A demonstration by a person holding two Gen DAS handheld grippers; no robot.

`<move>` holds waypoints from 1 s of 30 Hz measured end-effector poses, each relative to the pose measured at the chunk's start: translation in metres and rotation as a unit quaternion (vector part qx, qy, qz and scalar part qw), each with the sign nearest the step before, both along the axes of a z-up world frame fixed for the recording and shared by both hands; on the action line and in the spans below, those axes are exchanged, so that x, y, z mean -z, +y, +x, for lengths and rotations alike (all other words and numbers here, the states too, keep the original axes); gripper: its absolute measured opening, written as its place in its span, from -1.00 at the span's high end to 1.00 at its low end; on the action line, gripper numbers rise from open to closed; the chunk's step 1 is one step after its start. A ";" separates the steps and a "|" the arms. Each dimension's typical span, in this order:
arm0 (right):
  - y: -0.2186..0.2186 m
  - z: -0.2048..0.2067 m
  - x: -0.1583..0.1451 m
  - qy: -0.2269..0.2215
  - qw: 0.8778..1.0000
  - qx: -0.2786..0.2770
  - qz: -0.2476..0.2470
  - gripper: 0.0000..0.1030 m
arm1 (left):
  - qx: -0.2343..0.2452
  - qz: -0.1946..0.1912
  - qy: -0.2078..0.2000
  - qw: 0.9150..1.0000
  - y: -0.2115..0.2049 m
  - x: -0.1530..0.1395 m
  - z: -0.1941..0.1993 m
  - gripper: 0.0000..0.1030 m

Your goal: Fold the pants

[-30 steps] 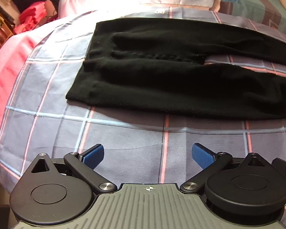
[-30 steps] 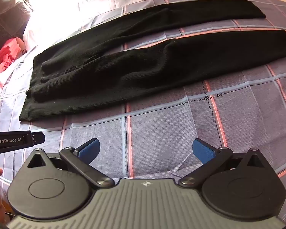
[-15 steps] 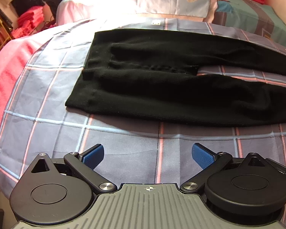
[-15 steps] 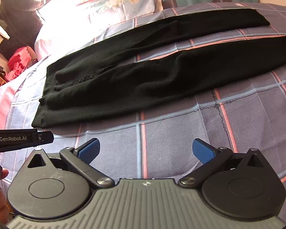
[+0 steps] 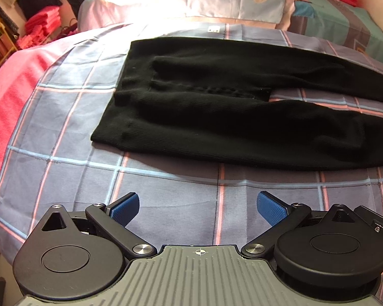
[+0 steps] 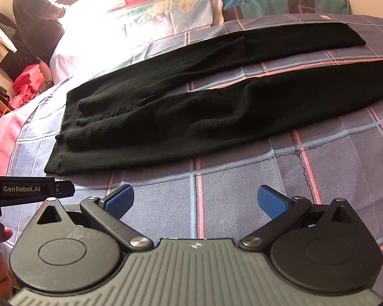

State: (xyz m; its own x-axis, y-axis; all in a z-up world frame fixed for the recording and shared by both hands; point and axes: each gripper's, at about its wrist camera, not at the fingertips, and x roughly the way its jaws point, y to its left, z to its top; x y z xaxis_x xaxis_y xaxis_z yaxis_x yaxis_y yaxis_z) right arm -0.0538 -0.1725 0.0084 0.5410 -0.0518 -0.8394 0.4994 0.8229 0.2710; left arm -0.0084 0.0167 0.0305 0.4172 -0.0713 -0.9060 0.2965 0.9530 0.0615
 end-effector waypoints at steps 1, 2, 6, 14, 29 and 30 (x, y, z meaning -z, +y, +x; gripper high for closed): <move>0.000 0.000 0.000 0.000 1.000 0.000 0.000 -0.99 | 0.000 0.000 0.001 1.000 0.000 0.000 0.001 -1.00; 0.000 0.001 0.001 0.001 1.000 -0.001 0.001 -0.99 | 0.000 0.000 0.001 1.000 -0.001 0.000 0.001 -1.00; -0.001 0.002 0.003 0.001 1.000 -0.002 0.003 -0.99 | 0.001 0.001 0.002 1.000 -0.001 0.001 0.003 -1.00; -0.002 0.004 0.006 -0.003 1.000 -0.006 0.010 -0.90 | 0.006 0.002 0.007 1.000 -0.007 0.006 0.008 -1.00; -0.003 0.009 0.011 -0.005 1.000 -0.006 0.016 -0.80 | 0.012 0.001 0.007 1.000 -0.014 0.009 0.018 -1.00; -0.003 0.009 0.011 -0.005 1.000 -0.005 0.016 -0.80 | 0.012 0.001 0.006 1.000 -0.015 0.009 0.018 -1.00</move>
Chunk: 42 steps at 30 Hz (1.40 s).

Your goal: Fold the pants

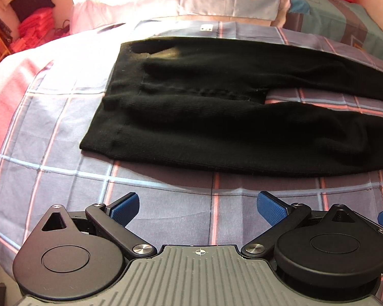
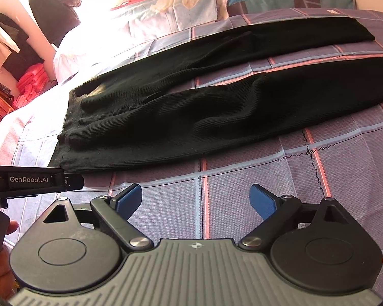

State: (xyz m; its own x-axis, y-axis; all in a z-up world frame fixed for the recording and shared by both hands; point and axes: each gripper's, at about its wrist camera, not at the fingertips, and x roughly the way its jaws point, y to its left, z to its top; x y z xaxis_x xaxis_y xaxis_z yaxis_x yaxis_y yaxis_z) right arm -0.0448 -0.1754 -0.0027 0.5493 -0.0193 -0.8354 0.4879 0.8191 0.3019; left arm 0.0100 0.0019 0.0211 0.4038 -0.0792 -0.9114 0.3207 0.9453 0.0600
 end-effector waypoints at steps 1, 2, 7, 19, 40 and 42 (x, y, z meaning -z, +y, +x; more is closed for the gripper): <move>0.000 0.000 0.000 0.000 1.000 0.001 0.000 -0.80 | 0.000 0.000 0.000 1.000 0.000 0.000 0.000 -1.00; 0.000 0.000 0.001 0.001 1.000 0.001 -0.001 -0.80 | 0.000 0.000 0.000 1.000 0.000 0.000 0.000 -1.00; -0.002 0.000 0.005 0.002 1.000 0.001 0.004 -0.80 | -0.002 0.000 0.003 1.000 -0.001 0.006 0.004 -1.00; -0.042 -0.027 0.024 -0.025 0.998 0.042 0.043 -0.82 | -0.017 -0.011 0.043 0.999 0.000 0.034 0.026 -1.00; -0.297 -0.070 0.063 -0.088 0.936 0.340 -0.015 -0.57 | -0.081 0.050 0.075 0.993 -0.020 0.095 0.081 -1.00; -0.299 -0.067 0.065 -0.087 0.941 0.325 -0.025 -0.09 | -0.083 0.048 0.075 0.993 -0.019 0.096 0.082 -1.00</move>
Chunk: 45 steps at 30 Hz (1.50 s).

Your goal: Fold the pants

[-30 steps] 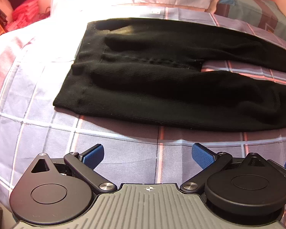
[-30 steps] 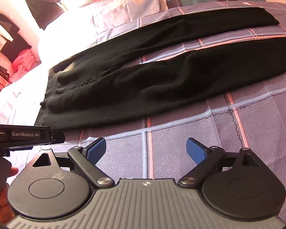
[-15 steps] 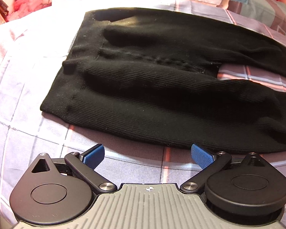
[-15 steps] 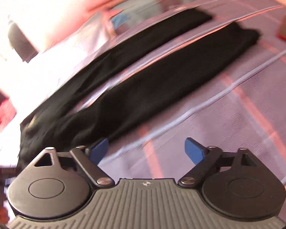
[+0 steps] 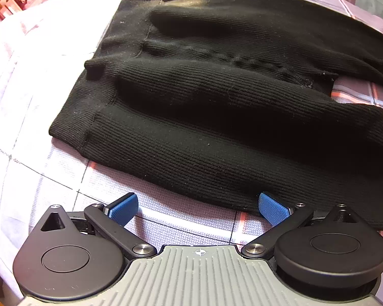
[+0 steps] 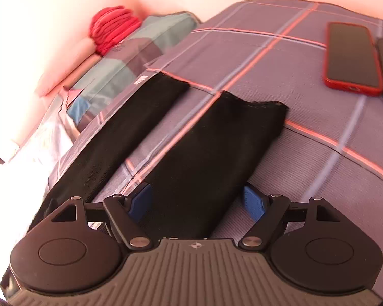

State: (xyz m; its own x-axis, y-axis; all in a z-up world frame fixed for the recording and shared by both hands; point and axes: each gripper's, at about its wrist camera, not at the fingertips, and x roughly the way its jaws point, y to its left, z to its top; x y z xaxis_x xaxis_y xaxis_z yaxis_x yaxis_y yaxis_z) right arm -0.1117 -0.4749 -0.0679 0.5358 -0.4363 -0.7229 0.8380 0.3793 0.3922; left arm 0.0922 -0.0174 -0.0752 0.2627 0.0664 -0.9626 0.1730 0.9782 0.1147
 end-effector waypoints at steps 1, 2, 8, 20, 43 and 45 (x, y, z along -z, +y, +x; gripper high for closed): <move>-0.003 0.001 -0.001 0.018 1.000 -0.006 -0.002 0.37 | -0.003 0.001 0.001 1.000 0.002 0.001 0.000 -1.00; -0.007 -0.003 -0.001 0.024 1.000 -0.009 0.003 0.81 | -0.007 -0.005 0.004 1.000 0.004 0.001 0.001 -1.00; -0.010 -0.053 -0.007 0.008 0.997 0.070 0.022 0.81 | -0.009 -0.026 0.014 1.000 0.016 0.003 0.004 -1.00; 0.297 0.075 -0.048 0.101 0.810 -0.516 -0.261 -0.39 | 0.041 -0.035 -0.052 0.997 0.048 -0.033 0.011 -1.00; 0.458 0.183 -0.021 0.066 0.666 -0.684 -0.291 0.07 | -0.051 -0.049 -0.054 0.996 0.179 -0.042 -0.008 -1.00; 0.485 0.199 -0.011 0.046 0.647 -0.700 -0.298 -0.16 | -0.056 -0.047 -0.058 0.996 0.185 -0.045 -0.009 -1.00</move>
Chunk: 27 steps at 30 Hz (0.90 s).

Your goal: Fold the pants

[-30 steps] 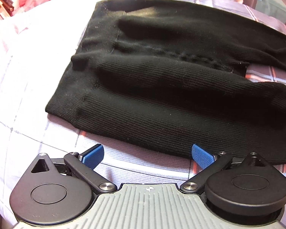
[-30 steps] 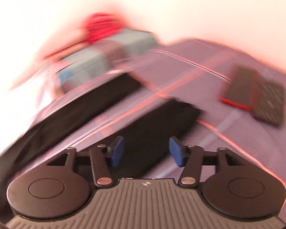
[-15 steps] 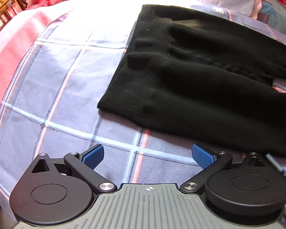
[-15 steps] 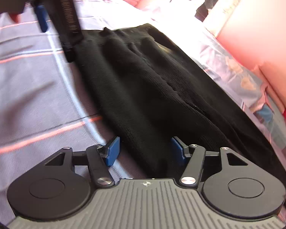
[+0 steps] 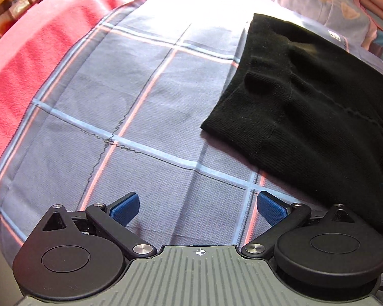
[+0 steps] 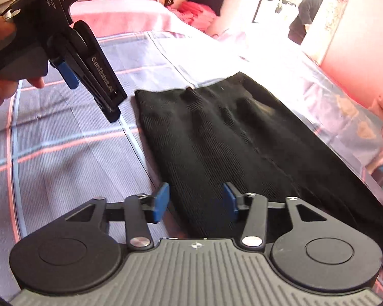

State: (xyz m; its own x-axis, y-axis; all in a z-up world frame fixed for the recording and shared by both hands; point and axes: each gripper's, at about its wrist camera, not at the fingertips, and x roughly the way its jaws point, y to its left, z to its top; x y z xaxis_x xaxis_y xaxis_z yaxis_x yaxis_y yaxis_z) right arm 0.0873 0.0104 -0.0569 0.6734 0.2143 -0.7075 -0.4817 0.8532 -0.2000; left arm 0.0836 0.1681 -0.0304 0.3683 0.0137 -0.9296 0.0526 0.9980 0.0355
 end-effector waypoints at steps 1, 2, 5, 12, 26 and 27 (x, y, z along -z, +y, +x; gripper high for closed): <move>0.011 0.011 0.007 0.002 1.000 -0.012 -0.005 -0.16 | -0.003 0.003 -0.002 1.000 0.003 -0.002 -0.001 -1.00; 0.021 0.024 0.014 0.005 1.000 -0.022 -0.010 -0.16 | -0.004 0.006 -0.003 1.000 0.006 -0.003 -0.002 -1.00; 0.028 0.060 0.030 0.028 1.000 -0.004 0.007 -0.13 | -0.013 0.016 -0.008 1.000 0.013 -0.005 -0.002 -1.00; 0.068 0.055 0.025 0.017 0.999 -0.035 0.019 0.54 | -0.049 0.027 -0.013 0.998 0.044 -0.009 -0.009 -1.00; -0.142 -0.057 0.005 0.144 0.938 0.279 0.149 -0.30 | 0.061 0.000 -0.027 0.998 -0.075 0.003 0.041 -1.00; -0.153 -0.069 -0.002 0.158 0.934 0.282 0.153 -0.30 | 0.070 0.004 -0.019 0.997 -0.087 0.011 0.046 -1.00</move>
State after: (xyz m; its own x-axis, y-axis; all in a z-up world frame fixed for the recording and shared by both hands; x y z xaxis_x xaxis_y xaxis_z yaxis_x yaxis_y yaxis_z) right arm 0.0179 -0.1423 -0.0548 0.5080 0.1132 -0.8539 0.0690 0.9828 0.1714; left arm 0.1299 0.0806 -0.0412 0.4026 -0.0333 -0.9148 0.1898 0.9806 0.0479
